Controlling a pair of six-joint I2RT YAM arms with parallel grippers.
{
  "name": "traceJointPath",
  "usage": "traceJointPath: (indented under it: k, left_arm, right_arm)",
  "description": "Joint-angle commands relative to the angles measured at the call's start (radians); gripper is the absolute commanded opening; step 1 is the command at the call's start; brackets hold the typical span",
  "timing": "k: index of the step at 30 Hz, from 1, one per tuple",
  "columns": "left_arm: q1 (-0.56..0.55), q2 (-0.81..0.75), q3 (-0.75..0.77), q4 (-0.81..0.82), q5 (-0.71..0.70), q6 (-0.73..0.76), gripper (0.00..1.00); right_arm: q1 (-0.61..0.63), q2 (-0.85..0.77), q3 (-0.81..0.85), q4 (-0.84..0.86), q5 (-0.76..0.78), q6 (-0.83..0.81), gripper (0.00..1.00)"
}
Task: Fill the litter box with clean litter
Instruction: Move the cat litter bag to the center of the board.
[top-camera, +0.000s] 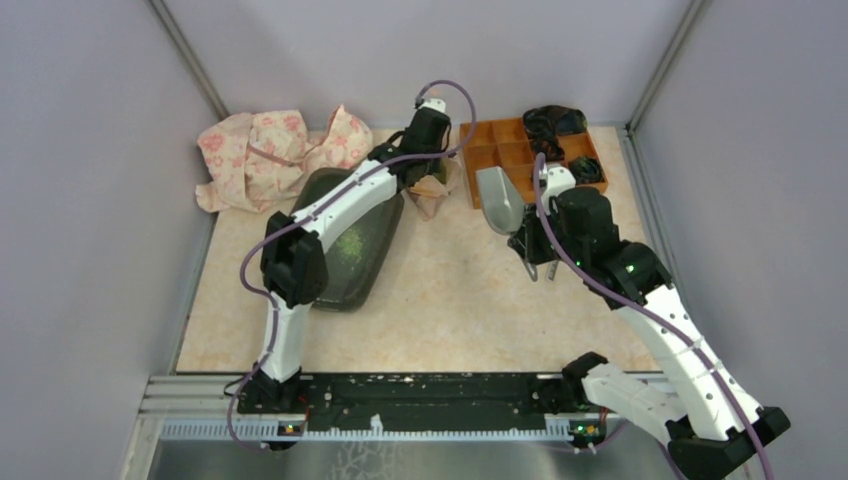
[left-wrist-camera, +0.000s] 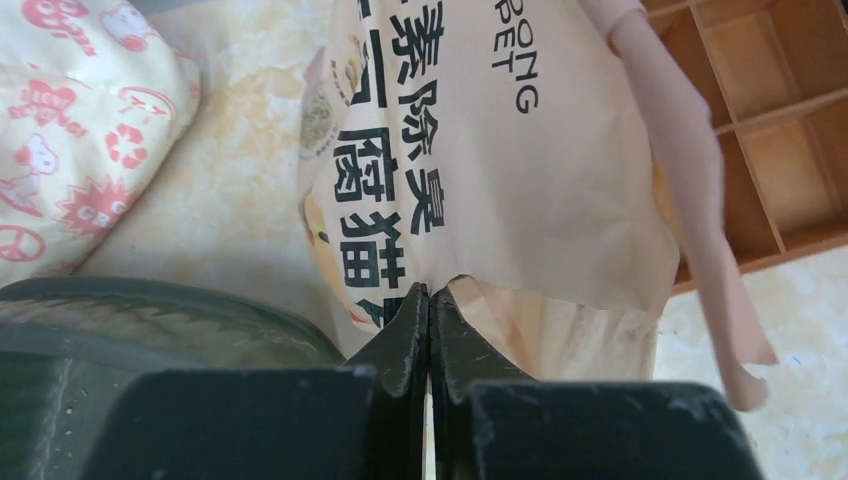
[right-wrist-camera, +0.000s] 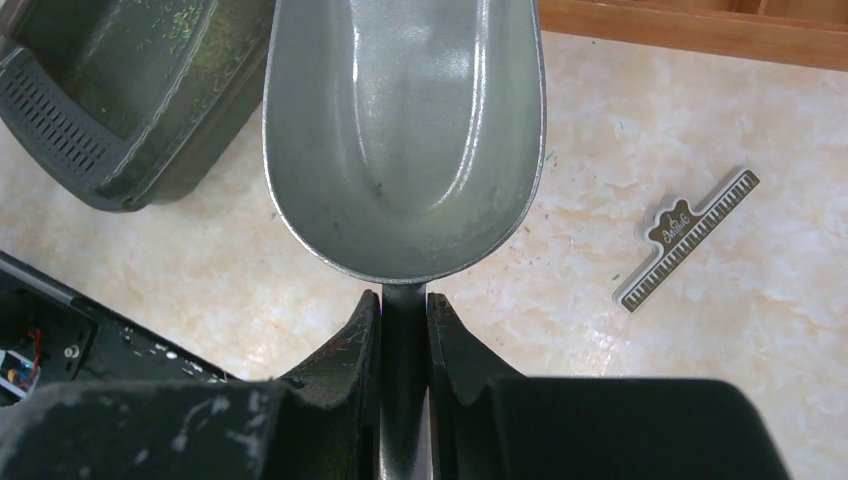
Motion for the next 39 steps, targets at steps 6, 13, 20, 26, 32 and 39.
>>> traceJointPath:
  k: [6,13,20,26,32,39]
  left_arm:
    - [0.004,-0.047,0.139,-0.156,0.242,-0.089,0.0]
    - [-0.019,-0.116,0.192,-0.207,0.326,-0.124,0.0]
    - [-0.126,-0.195,0.09,-0.189,0.318,-0.157,0.0]
    - [-0.234,-0.298,-0.162,-0.109,0.288,-0.221,0.0]
    - [-0.272,-0.335,-0.341,-0.049,0.249,-0.223,0.12]
    - [-0.272,-0.354,-0.419,-0.014,0.234,-0.201,0.13]
  right_arm:
    - [-0.013,-0.022,0.103,-0.002,0.056,-0.036,0.0]
    - [-0.014,-0.002,0.182,-0.073,0.048,-0.053,0.0]
    - [-0.014,0.046,0.279,-0.224,-0.016,-0.068,0.0]
    - [-0.014,0.045,0.326,-0.362,-0.039,-0.079,0.0]
    - [-0.014,0.013,0.295,-0.437,-0.116,-0.039,0.0]
    - [-0.014,-0.012,0.239,-0.511,-0.133,-0.008,0.0]
